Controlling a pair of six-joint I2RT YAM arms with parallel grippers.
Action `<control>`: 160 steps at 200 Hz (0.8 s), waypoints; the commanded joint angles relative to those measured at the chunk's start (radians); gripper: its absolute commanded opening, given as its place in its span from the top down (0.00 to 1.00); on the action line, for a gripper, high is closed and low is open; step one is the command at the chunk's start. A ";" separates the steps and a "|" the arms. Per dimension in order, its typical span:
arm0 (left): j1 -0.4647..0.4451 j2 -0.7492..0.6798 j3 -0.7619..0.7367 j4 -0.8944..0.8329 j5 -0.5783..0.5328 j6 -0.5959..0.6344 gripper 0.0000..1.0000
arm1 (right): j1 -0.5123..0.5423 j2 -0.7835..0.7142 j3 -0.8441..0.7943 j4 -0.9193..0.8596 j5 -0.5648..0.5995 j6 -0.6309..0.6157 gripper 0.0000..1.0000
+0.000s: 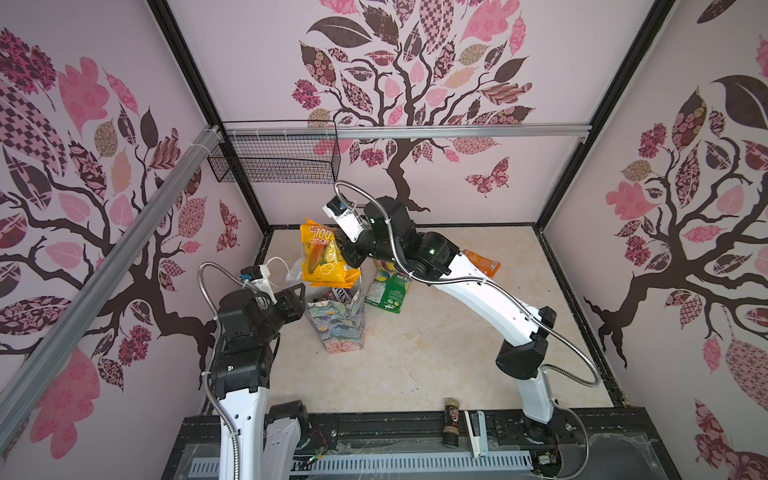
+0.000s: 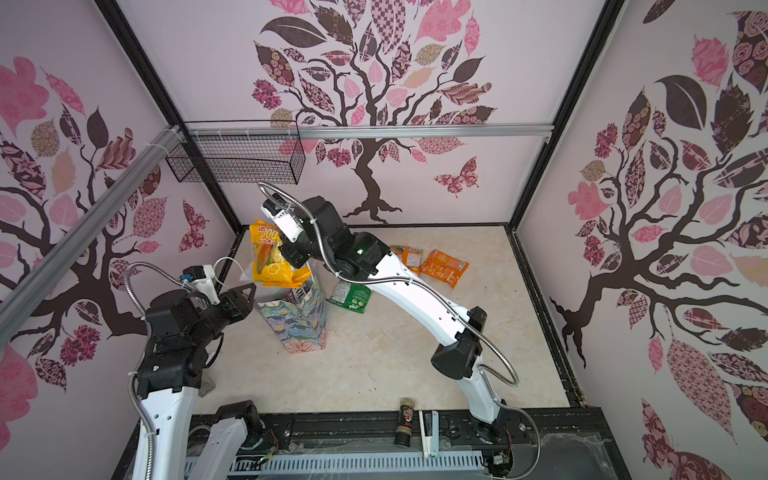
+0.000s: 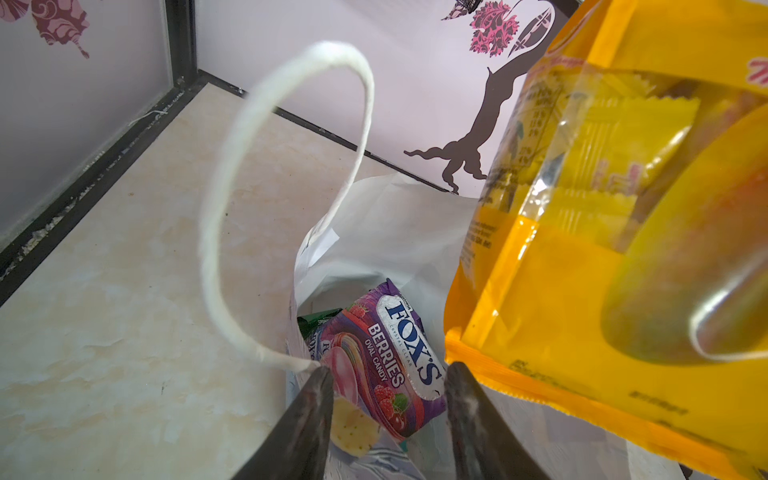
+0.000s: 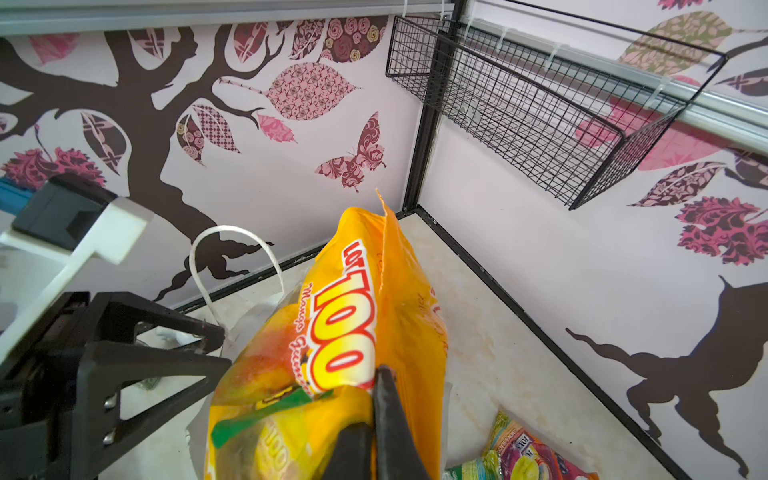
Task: Place the snacks into the paper bag
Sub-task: 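Move the held Lot100 bag over the paper bag opening with the right gripper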
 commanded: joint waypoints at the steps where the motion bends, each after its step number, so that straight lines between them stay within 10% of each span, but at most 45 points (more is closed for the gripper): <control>1: 0.005 0.001 -0.015 -0.001 -0.010 0.004 0.52 | 0.017 0.025 0.063 0.062 -0.006 -0.062 1.00; 160: 0.007 -0.002 -0.016 0.001 0.000 0.008 0.52 | 0.064 0.032 -0.024 0.159 -0.039 0.063 1.00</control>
